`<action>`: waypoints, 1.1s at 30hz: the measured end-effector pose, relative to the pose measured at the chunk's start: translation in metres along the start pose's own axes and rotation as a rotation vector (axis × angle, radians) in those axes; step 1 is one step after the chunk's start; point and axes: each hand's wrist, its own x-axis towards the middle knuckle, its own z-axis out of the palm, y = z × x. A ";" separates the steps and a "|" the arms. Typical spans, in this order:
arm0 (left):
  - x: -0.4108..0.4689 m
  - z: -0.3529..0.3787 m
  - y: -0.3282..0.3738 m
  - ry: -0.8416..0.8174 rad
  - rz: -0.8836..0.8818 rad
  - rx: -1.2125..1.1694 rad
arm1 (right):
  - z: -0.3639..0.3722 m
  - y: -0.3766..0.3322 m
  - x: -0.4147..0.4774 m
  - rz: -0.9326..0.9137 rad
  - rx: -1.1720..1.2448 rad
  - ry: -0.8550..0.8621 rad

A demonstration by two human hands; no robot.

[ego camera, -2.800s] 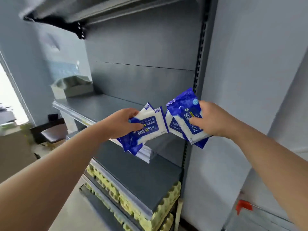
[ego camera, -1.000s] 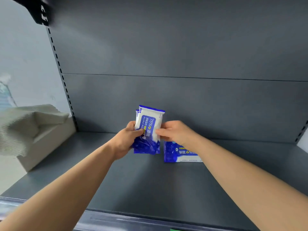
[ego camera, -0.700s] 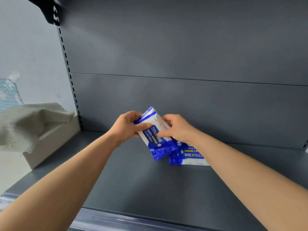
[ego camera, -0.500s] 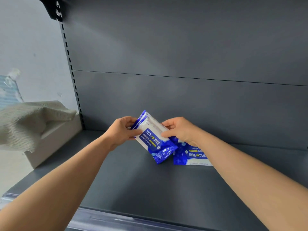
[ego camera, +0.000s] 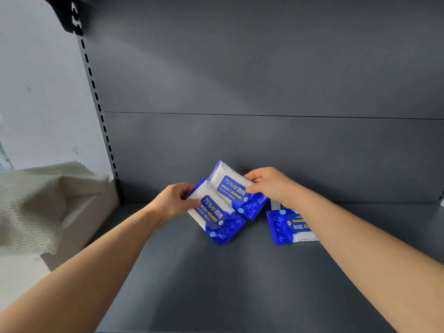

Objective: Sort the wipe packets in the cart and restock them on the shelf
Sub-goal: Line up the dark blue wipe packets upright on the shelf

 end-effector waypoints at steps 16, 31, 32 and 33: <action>0.023 0.022 -0.028 0.246 -0.044 -0.100 | 0.050 0.005 0.032 -0.103 -0.437 0.056; 0.046 0.018 -0.035 0.394 -0.053 0.168 | 0.053 0.011 0.063 -0.160 -0.688 0.377; 0.046 0.019 -0.036 0.406 -0.053 0.182 | 0.053 0.013 0.062 -0.152 -0.683 0.377; 0.046 0.019 -0.036 0.419 -0.051 0.195 | 0.052 0.015 0.061 -0.148 -0.672 0.374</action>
